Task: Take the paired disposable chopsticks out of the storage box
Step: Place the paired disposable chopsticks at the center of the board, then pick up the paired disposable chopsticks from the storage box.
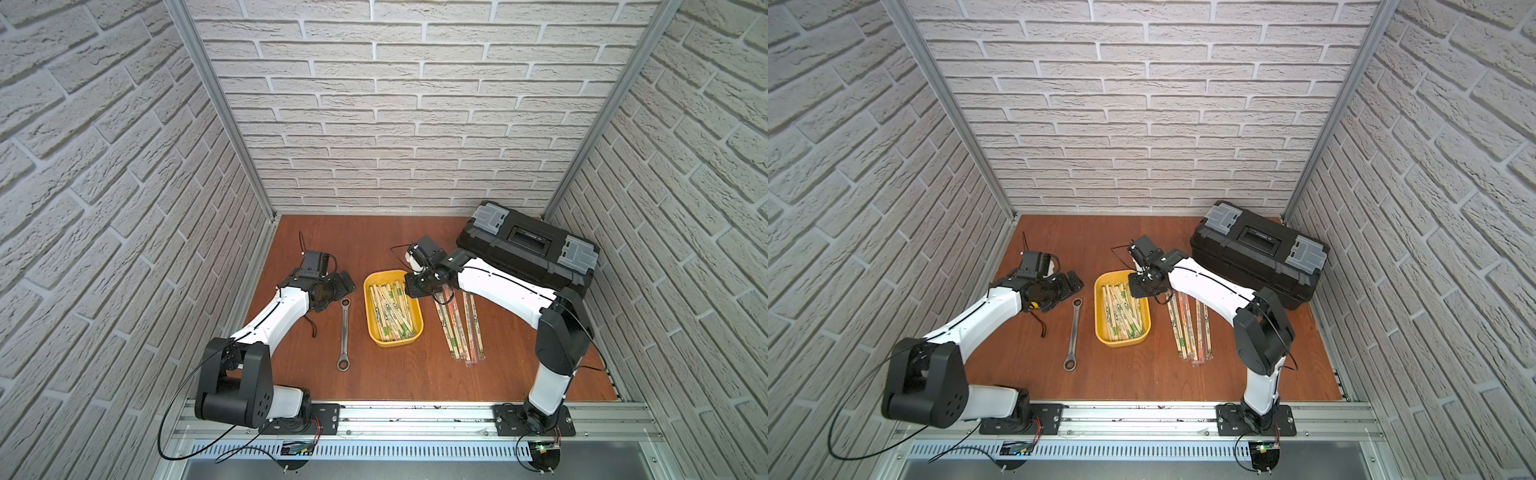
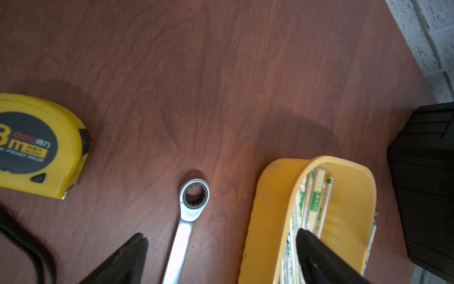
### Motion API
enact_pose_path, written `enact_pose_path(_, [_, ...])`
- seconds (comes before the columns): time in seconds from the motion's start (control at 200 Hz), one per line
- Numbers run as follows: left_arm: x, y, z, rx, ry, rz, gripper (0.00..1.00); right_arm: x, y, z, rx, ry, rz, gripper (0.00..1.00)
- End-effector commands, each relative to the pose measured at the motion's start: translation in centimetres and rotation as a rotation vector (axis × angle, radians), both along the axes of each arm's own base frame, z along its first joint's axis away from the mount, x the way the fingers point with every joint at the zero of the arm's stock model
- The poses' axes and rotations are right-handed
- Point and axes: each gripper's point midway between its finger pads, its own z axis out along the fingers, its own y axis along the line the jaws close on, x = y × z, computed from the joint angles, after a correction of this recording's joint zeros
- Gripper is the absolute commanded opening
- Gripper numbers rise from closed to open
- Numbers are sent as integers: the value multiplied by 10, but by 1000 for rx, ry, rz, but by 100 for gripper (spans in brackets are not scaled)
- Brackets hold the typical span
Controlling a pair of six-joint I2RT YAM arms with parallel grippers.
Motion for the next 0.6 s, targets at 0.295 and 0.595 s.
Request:
enact_pose_path(0.295, [-1, 5, 8, -11, -40, 17, 98, 0, 30, -52, -70, 87, 84, 29])
enact_pose_path(0.595, [-1, 4, 9, -15, -46, 15, 98, 3, 26, -72, -111, 105, 81, 29])
